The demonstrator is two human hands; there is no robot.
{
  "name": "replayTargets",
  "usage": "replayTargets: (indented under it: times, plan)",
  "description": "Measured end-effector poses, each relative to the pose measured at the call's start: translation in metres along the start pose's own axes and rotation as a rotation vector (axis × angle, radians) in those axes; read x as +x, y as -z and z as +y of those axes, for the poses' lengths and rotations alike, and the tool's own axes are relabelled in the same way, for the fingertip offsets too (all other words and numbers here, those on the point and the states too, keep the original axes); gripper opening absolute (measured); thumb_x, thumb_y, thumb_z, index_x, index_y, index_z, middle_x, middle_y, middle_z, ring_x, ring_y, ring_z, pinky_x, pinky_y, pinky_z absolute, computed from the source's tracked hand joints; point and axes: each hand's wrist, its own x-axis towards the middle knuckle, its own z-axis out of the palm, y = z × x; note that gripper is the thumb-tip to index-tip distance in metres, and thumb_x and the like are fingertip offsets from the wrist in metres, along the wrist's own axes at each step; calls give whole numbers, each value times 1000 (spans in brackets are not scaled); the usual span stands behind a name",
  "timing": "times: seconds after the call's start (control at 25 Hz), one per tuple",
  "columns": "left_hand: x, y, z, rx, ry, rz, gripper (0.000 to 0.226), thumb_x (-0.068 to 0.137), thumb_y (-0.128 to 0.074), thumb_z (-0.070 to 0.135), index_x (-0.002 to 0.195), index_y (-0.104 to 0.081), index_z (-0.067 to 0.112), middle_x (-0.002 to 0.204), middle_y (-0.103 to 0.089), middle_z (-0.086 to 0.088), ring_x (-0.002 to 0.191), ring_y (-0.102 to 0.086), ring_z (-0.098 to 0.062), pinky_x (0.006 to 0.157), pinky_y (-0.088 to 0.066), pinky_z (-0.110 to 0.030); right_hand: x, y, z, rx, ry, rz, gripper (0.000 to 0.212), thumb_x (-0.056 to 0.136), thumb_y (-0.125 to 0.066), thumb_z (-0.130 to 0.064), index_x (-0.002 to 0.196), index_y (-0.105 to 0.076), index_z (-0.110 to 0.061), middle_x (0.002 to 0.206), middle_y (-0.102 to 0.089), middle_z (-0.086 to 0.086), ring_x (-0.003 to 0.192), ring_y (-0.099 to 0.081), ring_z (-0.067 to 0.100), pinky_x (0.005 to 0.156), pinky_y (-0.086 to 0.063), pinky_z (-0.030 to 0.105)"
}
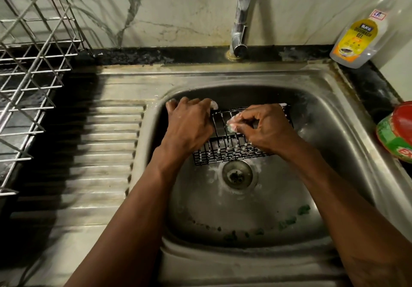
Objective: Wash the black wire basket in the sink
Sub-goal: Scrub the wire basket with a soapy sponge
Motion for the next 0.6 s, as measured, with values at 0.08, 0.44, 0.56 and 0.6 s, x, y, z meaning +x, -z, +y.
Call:
replayTargets:
  times: [0.08, 0.44, 0.56, 0.6]
  plan:
    - [1, -6, 23, 55, -130, 18, 35, 91, -44, 35, 111, -68, 19, 99, -72, -3, 95, -66, -29, 93, -40, -44, 0, 2, -1, 43, 25, -56, 7, 84, -81, -16, 91, -82, -17, 81, -75, -11, 68, -67, 0, 61, -50, 15]
    - [11, -11, 27, -67, -13, -54, 20, 93, -55, 36, 93, -75, 31, 76, -73, 3, 77, -69, -24, 64, -46, -31, -3, 13, 9, -132, 35, 35, 14, 85, -76, -12, 98, -80, -16, 88, -74, -10, 77, -66, 9, 69, -57, 35]
    - [10, -10, 29, -89, 6, -66, 25, 90, -54, 42, 97, -77, 36, 77, -74, 6, 76, -68, -20, 64, -44, -29, 0, 15, 14, -212, 12, 142, 16, 85, -75, -13, 99, -80, -19, 93, -76, -4, 82, -66, 14, 74, -58, 39]
    - [10, -9, 29, -91, 11, -64, 33, 87, -48, 50, 95, -77, 35, 76, -72, 8, 72, -66, -17, 64, -42, -28, -2, 20, 12, -125, -8, 51, 15, 85, -78, -14, 98, -81, -19, 92, -76, -5, 80, -68, 10, 73, -59, 34]
